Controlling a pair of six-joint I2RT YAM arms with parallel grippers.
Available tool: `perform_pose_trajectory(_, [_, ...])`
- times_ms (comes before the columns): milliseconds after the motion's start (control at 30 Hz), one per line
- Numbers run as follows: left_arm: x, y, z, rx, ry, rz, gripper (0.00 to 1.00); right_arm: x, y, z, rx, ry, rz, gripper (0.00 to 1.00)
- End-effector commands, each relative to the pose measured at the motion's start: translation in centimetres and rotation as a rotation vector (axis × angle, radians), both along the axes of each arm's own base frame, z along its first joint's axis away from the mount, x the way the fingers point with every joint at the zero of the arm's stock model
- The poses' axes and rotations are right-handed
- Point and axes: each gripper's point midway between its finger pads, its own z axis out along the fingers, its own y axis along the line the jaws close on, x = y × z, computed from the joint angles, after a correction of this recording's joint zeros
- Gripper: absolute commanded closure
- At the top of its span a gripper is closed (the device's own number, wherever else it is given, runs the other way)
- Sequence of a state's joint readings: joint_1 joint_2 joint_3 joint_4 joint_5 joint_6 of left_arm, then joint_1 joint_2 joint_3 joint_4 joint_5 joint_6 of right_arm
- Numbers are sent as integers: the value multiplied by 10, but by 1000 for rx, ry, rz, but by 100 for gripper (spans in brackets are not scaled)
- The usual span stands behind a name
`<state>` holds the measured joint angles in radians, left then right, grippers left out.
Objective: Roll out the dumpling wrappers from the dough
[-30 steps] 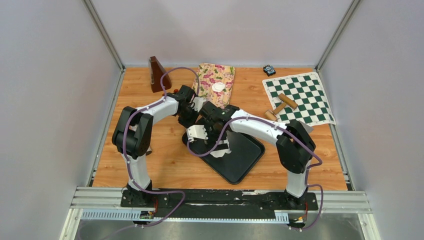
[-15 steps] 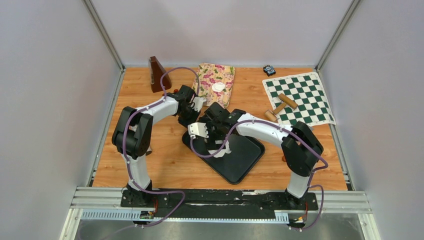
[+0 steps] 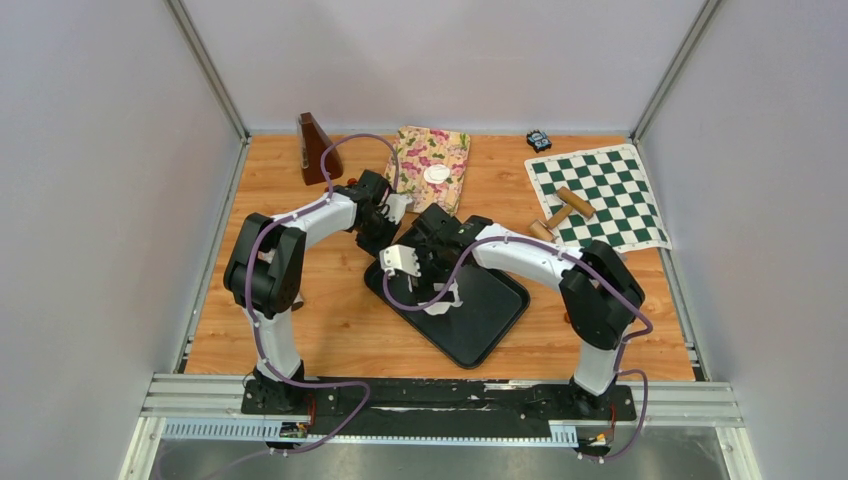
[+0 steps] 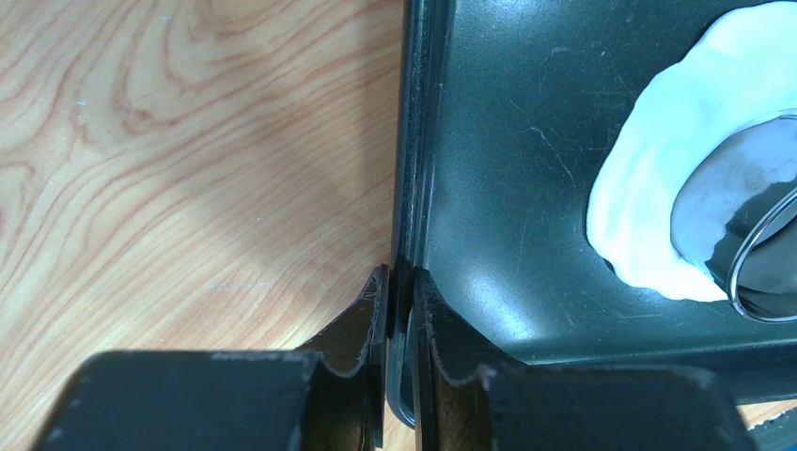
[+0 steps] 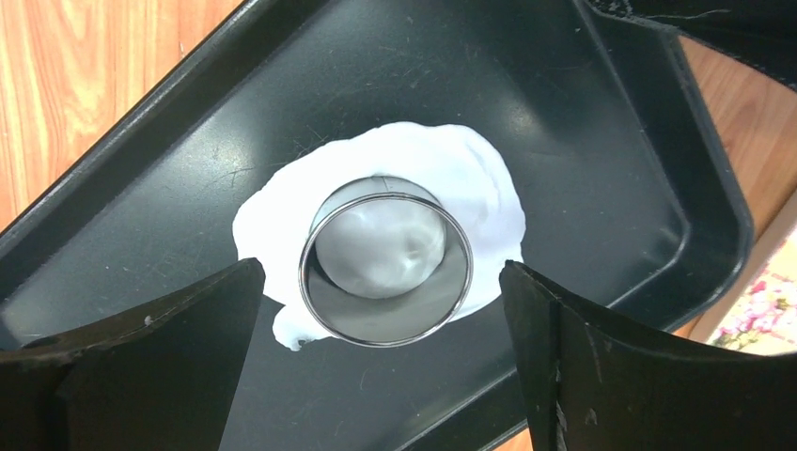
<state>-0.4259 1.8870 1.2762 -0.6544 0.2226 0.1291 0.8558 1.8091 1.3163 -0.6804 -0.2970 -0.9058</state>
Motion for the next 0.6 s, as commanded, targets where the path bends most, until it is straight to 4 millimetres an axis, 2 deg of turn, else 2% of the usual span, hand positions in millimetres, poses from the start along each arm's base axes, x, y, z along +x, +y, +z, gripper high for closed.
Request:
perform_pose_trajectory(0, [11, -10, 29, -45, -89, -9, 100, 7, 11, 3, 30, 6, -23, 2])
perform_pose_trajectory(567, [11, -10, 30, -49, -88, -9, 100, 10, 7, -16, -11, 23, -33, 17])
